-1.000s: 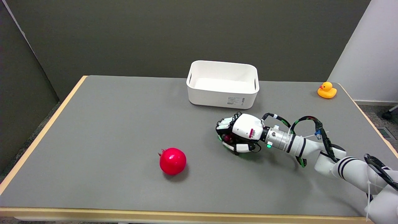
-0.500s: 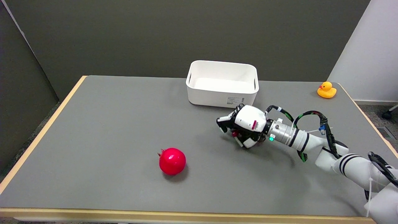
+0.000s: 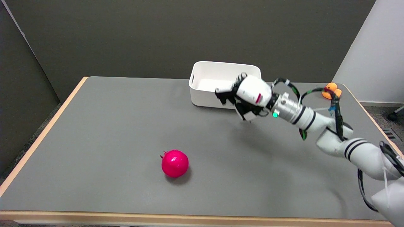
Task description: Pick up the grape.
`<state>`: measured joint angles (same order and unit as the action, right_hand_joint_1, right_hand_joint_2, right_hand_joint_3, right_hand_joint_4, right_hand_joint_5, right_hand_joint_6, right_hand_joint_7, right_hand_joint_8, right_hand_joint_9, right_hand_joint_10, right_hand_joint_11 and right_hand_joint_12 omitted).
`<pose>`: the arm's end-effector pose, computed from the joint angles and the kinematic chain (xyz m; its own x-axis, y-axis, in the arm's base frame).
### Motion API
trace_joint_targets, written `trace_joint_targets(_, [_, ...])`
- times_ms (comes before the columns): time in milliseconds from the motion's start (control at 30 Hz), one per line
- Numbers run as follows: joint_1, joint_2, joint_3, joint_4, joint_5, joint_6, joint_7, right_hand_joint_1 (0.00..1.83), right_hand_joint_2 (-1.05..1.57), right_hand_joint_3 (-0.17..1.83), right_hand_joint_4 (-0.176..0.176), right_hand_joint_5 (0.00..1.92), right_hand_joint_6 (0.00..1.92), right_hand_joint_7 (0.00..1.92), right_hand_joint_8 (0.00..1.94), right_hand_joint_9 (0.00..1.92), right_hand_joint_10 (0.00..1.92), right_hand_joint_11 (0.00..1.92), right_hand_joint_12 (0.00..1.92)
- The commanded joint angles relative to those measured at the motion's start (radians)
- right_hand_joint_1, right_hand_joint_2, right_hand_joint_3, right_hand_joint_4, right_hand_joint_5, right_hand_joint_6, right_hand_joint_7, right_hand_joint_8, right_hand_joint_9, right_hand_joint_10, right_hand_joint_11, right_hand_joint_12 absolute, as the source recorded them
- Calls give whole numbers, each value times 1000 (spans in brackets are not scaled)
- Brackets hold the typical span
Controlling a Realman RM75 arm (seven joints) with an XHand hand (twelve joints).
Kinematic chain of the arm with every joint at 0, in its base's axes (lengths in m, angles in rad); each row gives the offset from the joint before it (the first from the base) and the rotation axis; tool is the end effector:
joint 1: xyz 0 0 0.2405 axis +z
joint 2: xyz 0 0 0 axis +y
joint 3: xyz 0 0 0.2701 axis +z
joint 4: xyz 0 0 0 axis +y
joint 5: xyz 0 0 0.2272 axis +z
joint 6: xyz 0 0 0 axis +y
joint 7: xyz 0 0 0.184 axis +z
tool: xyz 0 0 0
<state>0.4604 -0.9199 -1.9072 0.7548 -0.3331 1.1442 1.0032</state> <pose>-0.2311 -0.4349 0.3463 0.9731 0.1962 0.1212 0.0358 -0.6475 0.7612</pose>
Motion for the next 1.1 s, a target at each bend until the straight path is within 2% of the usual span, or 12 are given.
trace_joint_targets(33, [254, 26, -73, 249, -45, -211, 63, 1608, 364, 1634, 57, 677, 1633, 1093, 1650, 1093, 1921, 1185, 1921])
trace_joint_targets(267, [437, -43, -249, 206, -74, -328, 81, 1606, 370, 1624, 56, 671, 1643, 1090, 1647, 1084, 1921, 1173, 1921])
trace_joint_targets(467, [525, -140, -315, 35, -74, -379, 83, 1593, 416, 1553, 50, 660, 1630, 1042, 1651, 1041, 1921, 1069, 1921])
trace_joint_targets(667, [455, -126, -288, 36, -54, -422, 77, 1577, 477, 1462, 44, 629, 1626, 965, 1663, 1002, 1921, 1013, 1921])
trace_joint_targets(733, [395, -100, -248, 79, -52, -433, 80, 1555, 562, 1322, 34, 590, 1566, 905, 1639, 911, 1921, 864, 1921])
trace_joint_targets(767, [305, -62, -187, 153, -52, -455, 81, 1381, 771, 1134, 33, 517, 1515, 748, 1846, 850, 1921, 696, 1921])
trace_joint_targets(800, [283, -53, -173, 171, -52, -462, 81, 1334, 825, 1087, 32, 498, 1503, 707, 1902, 835, 1921, 653, 1921])
trace_joint_targets(867, [159, -19, -69, 277, -42, -512, 74, 1076, 1198, 503, -165, 446, 1806, 509, 1909, 771, 1921, 530, 1921])
trace_joint_targets(900, [90, 0, 7, 343, -27, -545, 73, 1070, 1227, 436, -176, 448, 1808, 504, 1886, 778, 1921, 493, 1921])
trace_joint_targets(1000, [-103, 14, 181, 456, 23, -601, 47, 1077, 1237, 396, -176, 451, 1790, 511, 1854, 797, 1921, 378, 1921])
trace_joint_targets(1067, [-286, 5, 343, 547, 88, -629, -59, 916, 1211, 367, -42, 526, 1706, 717, 1749, 805, 1921, 203, 1921])
trace_joint_targets(1100, [-330, 0, 381, 567, 103, -635, -89, 878, 1205, 353, -8, 548, 1678, 772, 1706, 811, 1921, 164, 1921])
